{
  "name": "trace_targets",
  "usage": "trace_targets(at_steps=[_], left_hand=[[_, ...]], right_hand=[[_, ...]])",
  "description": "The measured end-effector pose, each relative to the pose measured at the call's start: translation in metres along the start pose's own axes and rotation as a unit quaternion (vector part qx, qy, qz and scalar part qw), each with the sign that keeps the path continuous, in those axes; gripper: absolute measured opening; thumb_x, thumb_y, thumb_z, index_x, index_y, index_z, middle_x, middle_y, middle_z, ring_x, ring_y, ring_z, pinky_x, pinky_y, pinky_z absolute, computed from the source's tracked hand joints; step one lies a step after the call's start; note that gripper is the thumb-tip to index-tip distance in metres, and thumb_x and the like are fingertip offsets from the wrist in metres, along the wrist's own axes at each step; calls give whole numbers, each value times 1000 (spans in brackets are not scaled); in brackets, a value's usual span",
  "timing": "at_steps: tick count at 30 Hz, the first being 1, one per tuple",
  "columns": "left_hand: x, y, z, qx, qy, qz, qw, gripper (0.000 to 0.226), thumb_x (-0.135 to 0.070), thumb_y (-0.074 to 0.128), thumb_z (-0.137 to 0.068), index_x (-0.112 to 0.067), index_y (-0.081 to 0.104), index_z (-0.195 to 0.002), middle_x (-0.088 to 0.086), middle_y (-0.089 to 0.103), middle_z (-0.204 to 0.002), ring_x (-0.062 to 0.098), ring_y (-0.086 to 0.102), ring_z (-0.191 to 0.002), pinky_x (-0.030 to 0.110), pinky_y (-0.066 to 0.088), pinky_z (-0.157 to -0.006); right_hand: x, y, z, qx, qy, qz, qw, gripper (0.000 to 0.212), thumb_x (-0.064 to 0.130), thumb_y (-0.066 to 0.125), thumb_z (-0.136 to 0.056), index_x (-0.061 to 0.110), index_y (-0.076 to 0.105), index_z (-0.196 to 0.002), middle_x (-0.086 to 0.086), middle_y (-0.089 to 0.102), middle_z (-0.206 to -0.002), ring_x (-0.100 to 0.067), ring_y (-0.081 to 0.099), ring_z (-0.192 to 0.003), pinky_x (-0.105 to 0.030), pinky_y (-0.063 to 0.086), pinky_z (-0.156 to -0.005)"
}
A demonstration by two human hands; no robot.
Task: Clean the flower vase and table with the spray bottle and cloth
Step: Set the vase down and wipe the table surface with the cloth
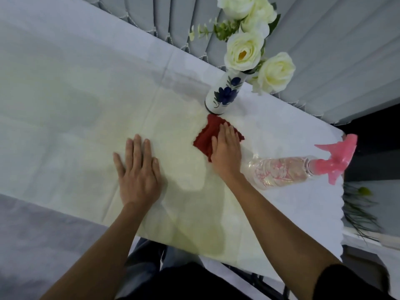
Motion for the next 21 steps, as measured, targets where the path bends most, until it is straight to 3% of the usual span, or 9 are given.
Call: trace_targets(at_steps=[2, 6, 7, 9, 11, 13, 15, 18, 21], left_hand=[[0, 1, 0, -1, -1, -4, 1000, 59, -36, 21, -107, -14, 17, -162, 7, 9, -171, 23, 2, -159, 57, 4, -125], [4, 3, -1, 2, 6, -11, 1000, 59, -35, 21, -106, -13, 19, -161, 8, 10, -171, 24, 2, -159, 56, 2, -126], [5, 3, -2, 3, 13, 0, 1000, 59, -34, 23, -106, -12, 21, -161, 8, 12, -171, 24, 4, -159, 56, 2, -126], [8, 0, -4, 4, 16, 33, 999, 58, -30, 24, -107, -9, 22, -160, 10, 15, -170, 24, 6, -158, 55, 3, -126], [25, -7, -2, -8, -40, 58, 998, 58, -29, 22, -107, -7, 17, -161, 12, 12, -170, 24, 4, -158, 52, -1, -127], [51, -11, 5, -20, -113, 65, 991, 59, -30, 19, -108, -5, 12, -161, 12, 7, -171, 24, 0, -159, 51, -6, -127], [65, -13, 13, -25, -124, 49, 991, 57, -29, 19, -110, -6, 11, -161, 9, 4, -171, 21, -3, -159, 52, -6, -126], [69, -13, 19, -29, -108, 37, 993, 56, -27, 22, -110, -10, 11, -162, 5, 3, -171, 18, -3, -158, 51, -5, -127], [70, -16, 20, -40, -117, 42, 991, 55, -21, 29, -109, -8, 17, -161, 7, 9, -171, 20, 3, -159, 51, -1, -127]], right_hand=[[40, 7, -2, 18, 33, -35, 999, 58, 29, 35, -110, -5, 36, -156, -24, 33, -166, -38, 25, -158, -46, 16, -130], [124, 23, 22, 65, -233, -42, 969, 61, 35, 35, -107, -4, 41, -154, -22, 41, -162, -36, 33, -155, -49, 27, -127], [127, 23, 13, 71, -266, -33, 961, 60, 33, 35, -108, -3, 41, -155, -21, 41, -163, -35, 34, -155, -49, 29, -126], [124, 21, -25, 61, -242, -28, 968, 57, 30, 33, -110, 2, 35, -159, -19, 37, -165, -33, 31, -156, -47, 26, -127], [121, 20, -68, 57, -164, -33, 984, 56, 30, 28, -112, 6, 28, -162, -17, 29, -169, -32, 22, -159, -44, 17, -130], [128, 22, -88, 55, -95, -38, 993, 58, 35, 25, -112, 9, 23, -164, -15, 23, -172, -32, 15, -161, -44, 10, -130], [148, 27, -79, 49, -77, -58, 994, 65, 46, 28, -109, 12, 24, -164, -15, 23, -172, -33, 15, -161, -45, 9, -130], [190, 37, -5, 76, -206, -90, 971, 67, 52, 39, -105, 14, 38, -160, -13, 35, -168, -33, 26, -158, -47, 16, -129], [185, 34, 80, 88, -297, -119, 943, 57, 46, 46, -105, 16, 53, -152, -12, 49, -160, -32, 39, -153, -48, 28, -125]])
Point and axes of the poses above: each hand's wrist, its own z-axis away from the middle knuckle, its own y-axis out of the palm, x = y × z, the point moved 8 cm from there along -z, towards the middle knuckle
